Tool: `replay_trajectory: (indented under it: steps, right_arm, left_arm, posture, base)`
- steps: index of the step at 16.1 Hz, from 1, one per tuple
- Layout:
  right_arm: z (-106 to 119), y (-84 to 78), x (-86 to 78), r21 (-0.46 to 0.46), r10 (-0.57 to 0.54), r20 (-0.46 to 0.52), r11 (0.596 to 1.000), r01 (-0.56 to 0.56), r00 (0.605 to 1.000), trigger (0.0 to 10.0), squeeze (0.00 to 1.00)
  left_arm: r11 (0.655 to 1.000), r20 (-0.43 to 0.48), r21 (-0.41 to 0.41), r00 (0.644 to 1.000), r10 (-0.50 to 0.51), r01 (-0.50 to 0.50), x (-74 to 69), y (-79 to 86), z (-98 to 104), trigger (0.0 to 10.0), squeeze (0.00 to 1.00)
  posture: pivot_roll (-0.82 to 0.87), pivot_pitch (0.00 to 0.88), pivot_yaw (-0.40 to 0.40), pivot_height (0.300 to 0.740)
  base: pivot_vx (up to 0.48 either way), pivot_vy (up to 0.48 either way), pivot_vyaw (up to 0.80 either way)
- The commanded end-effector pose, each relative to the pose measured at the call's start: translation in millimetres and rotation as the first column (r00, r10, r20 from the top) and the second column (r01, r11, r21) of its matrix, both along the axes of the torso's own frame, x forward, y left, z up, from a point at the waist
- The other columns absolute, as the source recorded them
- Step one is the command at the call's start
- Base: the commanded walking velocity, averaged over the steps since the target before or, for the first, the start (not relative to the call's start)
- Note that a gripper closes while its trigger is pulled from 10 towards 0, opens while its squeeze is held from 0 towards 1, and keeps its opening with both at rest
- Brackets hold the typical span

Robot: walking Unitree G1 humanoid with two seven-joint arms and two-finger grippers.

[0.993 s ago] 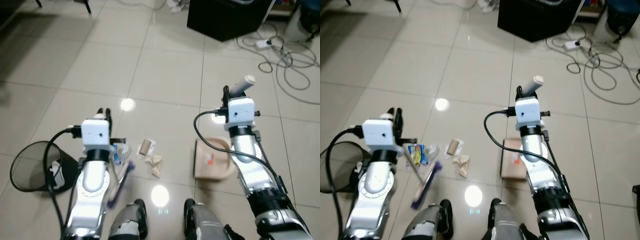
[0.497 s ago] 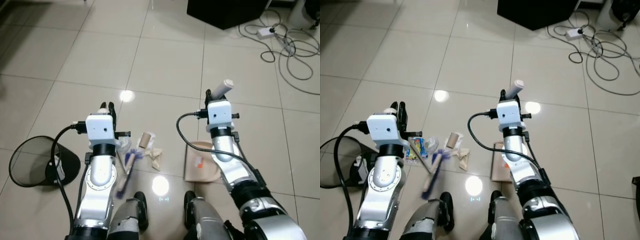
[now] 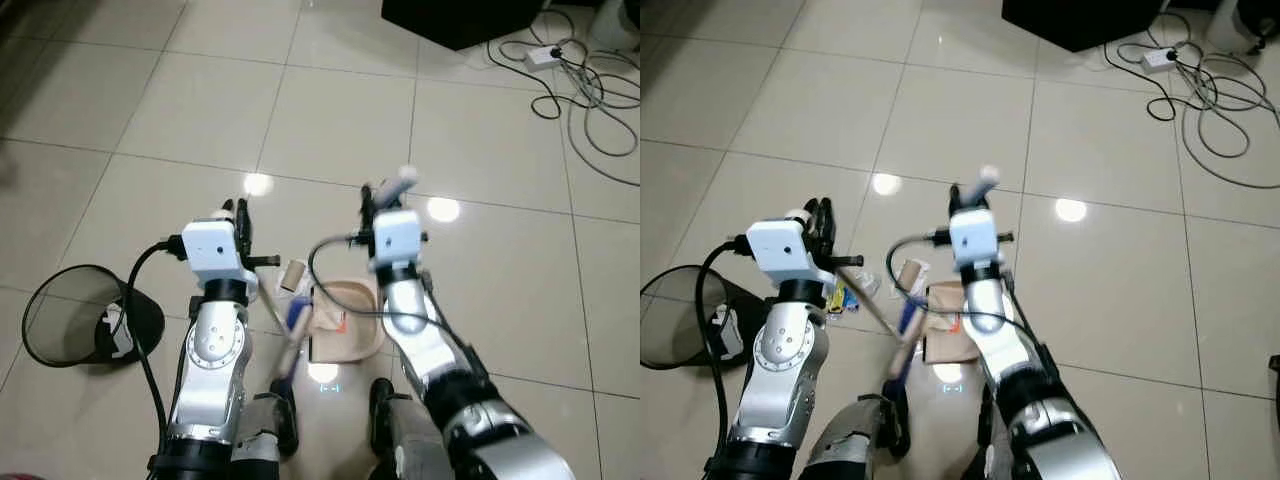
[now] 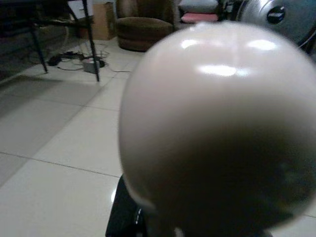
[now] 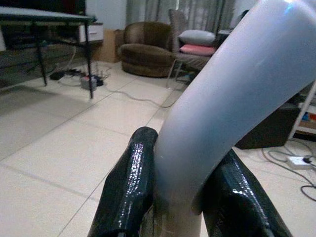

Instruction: Sweep floor

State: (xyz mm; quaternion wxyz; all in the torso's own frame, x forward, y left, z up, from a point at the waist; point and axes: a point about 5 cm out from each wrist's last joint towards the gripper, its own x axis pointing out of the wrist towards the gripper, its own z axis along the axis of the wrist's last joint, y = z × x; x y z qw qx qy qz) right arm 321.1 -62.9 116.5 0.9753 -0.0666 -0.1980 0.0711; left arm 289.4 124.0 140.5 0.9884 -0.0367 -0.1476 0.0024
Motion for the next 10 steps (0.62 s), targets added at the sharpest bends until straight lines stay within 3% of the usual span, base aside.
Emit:
replay_trajectory:
  steps: [1, 3, 7, 10]
  right_arm:
    - [-11.2, 1.6, -9.8, -0.016, 0.036, -0.013, 0.999, -0.037, 0.999, 10.0, 0.00]
    - [-14.4, -1.5, -12.0, -0.023, 0.035, -0.018, 0.999, -0.036, 0.999, 10.0, 0.00]
    - [-24.4, -21.2, -15.4, -0.040, -0.008, -0.043, 0.999, 0.007, 0.999, 10.0, 0.00]
    - [-29.6, -43.9, -17.5, -0.048, -0.055, -0.054, 0.998, 0.052, 0.997, 10.0, 0.00]
  left_arm:
    - [0.996, -0.023, -0.058, 0.997, -0.070, 0.069, 0.7, -8.9, -3.9, 10.0, 0.00]
    - [0.993, -0.005, -0.057, 0.995, -0.103, 0.102, 1.5, -10.3, 0.0, 10.0, 0.00]
    - [0.964, 0.036, 0.024, 0.963, -0.266, 0.265, -6.4, -14.2, 11.5, 10.0, 0.00]
    - [0.893, 0.027, 0.083, 0.895, -0.445, 0.442, -19.3, -6.7, 23.8, 10.0, 0.00]
  posture:
    - [0.05, 0.350, 0.028, 0.740]
    - [0.04, 0.344, 0.027, 0.740]
    - [0.04, 0.334, 0.025, 0.740]
    - [0.04, 0.308, 0.029, 0.740]
  base:
    - [0.000, 0.000, 0.00]
    - [0.000, 0.000, 0.00]
    - [0.000, 0.000, 0.00]
    - [0.000, 0.000, 0.00]
